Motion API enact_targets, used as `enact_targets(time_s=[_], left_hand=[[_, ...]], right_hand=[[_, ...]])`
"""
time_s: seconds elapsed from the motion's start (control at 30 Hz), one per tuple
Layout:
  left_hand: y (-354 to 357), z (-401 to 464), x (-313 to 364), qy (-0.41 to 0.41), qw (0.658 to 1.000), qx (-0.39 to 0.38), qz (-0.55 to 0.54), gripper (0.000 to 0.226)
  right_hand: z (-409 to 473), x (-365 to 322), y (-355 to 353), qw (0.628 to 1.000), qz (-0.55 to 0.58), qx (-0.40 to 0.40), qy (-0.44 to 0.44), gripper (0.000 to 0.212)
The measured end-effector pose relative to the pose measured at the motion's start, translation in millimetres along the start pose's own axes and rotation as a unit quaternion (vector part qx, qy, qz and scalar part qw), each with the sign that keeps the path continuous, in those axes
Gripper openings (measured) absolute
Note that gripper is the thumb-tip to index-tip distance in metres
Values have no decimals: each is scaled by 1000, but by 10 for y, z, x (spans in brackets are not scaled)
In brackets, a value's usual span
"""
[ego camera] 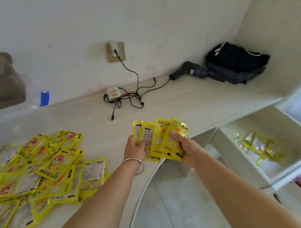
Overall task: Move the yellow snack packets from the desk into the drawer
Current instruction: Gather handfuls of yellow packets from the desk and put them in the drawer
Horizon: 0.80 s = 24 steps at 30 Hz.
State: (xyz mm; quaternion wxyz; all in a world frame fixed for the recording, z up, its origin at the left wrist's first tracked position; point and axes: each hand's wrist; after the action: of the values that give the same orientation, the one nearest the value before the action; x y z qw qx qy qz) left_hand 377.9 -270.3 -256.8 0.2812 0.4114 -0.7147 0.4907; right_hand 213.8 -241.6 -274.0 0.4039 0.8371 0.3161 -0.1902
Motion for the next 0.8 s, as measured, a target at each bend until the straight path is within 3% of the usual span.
enact_targets(time_s=[0.07, 0.13, 0.33, 0.43, 0.57, 0.73, 0.8], left_hand=[[446, -22, 234, 16, 999, -34, 0, 9], [914, -86, 460, 35, 997, -65, 6, 9], [2242, -328, 1051, 62, 989, -134, 26, 7], [2820, -438, 1273, 63, 982, -172, 39, 12], [3360, -421, 1407, 63, 974, -202, 83, 34], [3887, -184, 1490, 42, 968, -220, 114, 37], [4084, -47, 1510, 37, 962, -236, 134, 34]], right_hand=[[-69, -235, -381, 999, 36, 21, -20, 42], [-157, -472, -791, 996, 64, 51, -44, 29], [-424, -1102, -1915, 978, 122, 136, -102, 26], [-507, -1370, -2371, 964, 141, 188, -122, 39], [-533, -1608, -2792, 953, 166, 219, -130, 43], [-337, -1740, -3184, 935, 208, 262, -121, 21], [-221, -1763, -3316, 925, 217, 293, -107, 23]])
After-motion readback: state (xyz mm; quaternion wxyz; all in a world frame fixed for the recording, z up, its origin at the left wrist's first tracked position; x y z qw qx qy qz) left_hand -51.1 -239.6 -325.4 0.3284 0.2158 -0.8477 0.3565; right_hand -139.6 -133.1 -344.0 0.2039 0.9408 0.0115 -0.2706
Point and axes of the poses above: each hand's wrist, its own z-axis towards the middle knuckle, its own y-axis out of the palm, x = y × z, and after that the axes turned 14 degrees about z, right-handed
